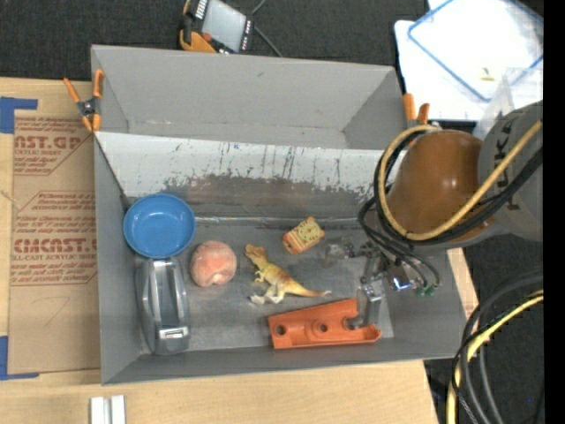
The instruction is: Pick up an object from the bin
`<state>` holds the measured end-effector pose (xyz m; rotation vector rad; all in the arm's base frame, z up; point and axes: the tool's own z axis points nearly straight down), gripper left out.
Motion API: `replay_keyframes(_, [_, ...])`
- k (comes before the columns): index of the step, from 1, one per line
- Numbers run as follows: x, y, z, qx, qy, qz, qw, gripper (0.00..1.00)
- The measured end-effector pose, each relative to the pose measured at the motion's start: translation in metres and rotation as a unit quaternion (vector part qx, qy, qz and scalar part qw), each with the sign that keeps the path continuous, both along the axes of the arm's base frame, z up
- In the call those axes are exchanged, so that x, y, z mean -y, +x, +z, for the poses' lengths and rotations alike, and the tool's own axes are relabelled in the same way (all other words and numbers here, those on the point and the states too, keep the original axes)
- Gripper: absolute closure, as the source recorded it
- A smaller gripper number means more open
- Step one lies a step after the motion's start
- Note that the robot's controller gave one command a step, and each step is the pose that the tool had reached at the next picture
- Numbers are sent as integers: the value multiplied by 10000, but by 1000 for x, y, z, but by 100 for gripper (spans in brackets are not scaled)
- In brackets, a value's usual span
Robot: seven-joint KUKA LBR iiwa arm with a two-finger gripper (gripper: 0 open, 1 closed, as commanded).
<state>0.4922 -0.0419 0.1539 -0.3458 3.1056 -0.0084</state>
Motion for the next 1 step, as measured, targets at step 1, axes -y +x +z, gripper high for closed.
replay_keyframes(1, [-23,-3,-55,-105,26,201,9997,0])
